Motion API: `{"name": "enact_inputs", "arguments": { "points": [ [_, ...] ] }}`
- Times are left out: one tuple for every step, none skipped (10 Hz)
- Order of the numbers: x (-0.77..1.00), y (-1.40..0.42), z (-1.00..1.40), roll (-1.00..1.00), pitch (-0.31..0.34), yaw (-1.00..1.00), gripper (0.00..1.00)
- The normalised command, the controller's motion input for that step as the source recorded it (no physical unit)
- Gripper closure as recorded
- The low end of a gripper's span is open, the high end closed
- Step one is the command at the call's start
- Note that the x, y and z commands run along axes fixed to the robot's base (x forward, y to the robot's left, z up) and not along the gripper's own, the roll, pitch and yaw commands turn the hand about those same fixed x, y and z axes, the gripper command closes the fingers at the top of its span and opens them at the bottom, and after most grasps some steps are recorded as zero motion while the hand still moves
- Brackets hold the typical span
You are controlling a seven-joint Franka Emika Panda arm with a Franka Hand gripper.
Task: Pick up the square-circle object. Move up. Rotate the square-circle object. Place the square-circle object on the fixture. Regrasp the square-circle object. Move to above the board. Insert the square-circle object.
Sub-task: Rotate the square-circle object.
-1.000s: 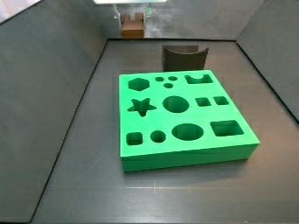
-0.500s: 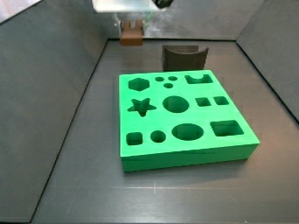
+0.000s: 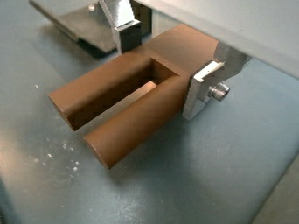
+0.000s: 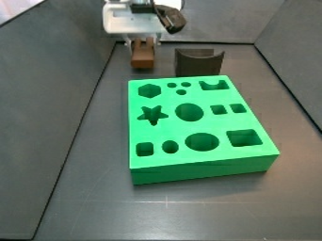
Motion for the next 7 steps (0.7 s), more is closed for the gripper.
{"name": "enact_inputs", "arguments": {
  "points": [
    [0.04, 0.01, -0.42, -0.11, -0.055, 0.02, 1.0],
    [0.03, 0.01, -0.25, -0.12, -0.067, 0.02, 1.0],
    [0.0, 0.0, 0.0, 0.0, 0.0, 0.0, 0.0],
    [0.0, 0.0, 1.0, 0.0, 0.0, 0.0, 0.0],
    [-0.01, 0.0, 1.0, 0.0, 0.014, 0.0, 0.0],
    [-0.02, 0.0, 1.0, 0.0, 0.03, 0.0, 0.0],
    [-0.01, 0.0, 1.0, 0.01, 0.04, 0.0, 0.0]
  ]
}}
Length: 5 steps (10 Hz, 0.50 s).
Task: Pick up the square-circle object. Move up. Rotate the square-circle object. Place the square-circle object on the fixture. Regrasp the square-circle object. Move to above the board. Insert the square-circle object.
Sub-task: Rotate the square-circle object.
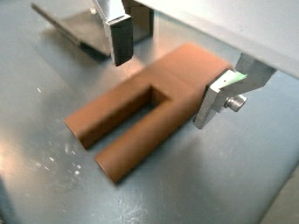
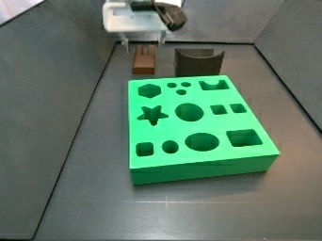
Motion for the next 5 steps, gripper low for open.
{"name": "enact_inputs", "arguments": {
  "points": [
    [-0.01, 0.01, 1.0, 0.02, 0.072, -0.01, 0.0],
    [-0.02, 0.01, 1.0, 0.03, 0.079, -0.01, 0.0],
    [-0.02, 0.01, 1.0, 0.05, 0.084, -0.01, 0.0],
    [-0.02, 0.01, 1.0, 0.06, 0.086, -0.01, 0.0],
    [-0.02, 0.01, 0.77, 0.08, 0.095, -0.01, 0.0]
  ]
}}
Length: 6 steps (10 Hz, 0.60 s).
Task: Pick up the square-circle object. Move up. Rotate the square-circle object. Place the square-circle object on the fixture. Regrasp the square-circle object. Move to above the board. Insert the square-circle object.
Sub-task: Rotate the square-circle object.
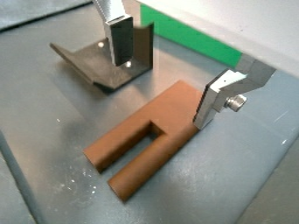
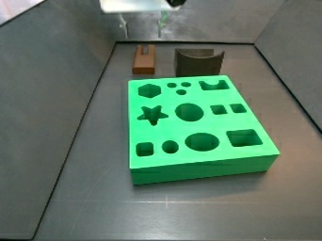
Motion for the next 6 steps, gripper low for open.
{"name": "enact_inputs", "arguments": {
  "points": [
    [-0.02, 0.0, 0.62, 0.09, 0.096, 0.0, 0.0],
    [0.0, 0.0, 0.0, 0.0, 0.0, 1.0, 0.0],
    [0.0, -0.01, -0.19, 0.0, 0.001, 1.0, 0.0],
    [0.02, 0.0, -0.24, 0.0, 0.001, 1.0, 0.0],
    [0.04, 0.0, -0.2, 0.0, 0.0, 1.0, 0.0],
    [0.03, 0.0, -0.1, 0.0, 0.001, 1.0, 0.0]
  ]
}}
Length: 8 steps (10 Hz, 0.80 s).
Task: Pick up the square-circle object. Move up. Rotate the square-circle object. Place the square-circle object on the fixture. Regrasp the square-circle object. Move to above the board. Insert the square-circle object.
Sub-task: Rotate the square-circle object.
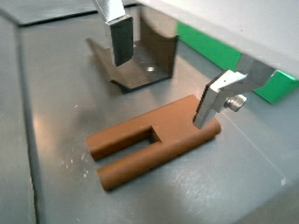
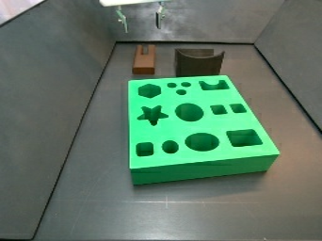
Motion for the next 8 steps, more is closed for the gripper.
{"name": "enact_inputs", "arguments": {
  "points": [
    [0.02, 0.0, -0.06, 0.0, 0.001, 1.0, 0.0],
    [0.02, 0.0, -0.05, 0.0, 0.001, 1.0, 0.0],
    [0.02, 0.0, -0.05, 0.0, 0.001, 1.0, 0.0],
    [0.02, -0.01, -0.04, 0.0, 0.002, 1.0, 0.0],
    [0.02, -0.01, -0.03, 0.0, 0.002, 1.0, 0.0],
    [0.02, -0.01, -0.03, 0.0, 0.002, 1.0, 0.0],
    [0.02, -0.01, -0.03, 0.0, 0.002, 1.0, 0.0],
    [0.02, -0.01, -0.03, 0.0, 0.002, 1.0, 0.0]
  ]
}}
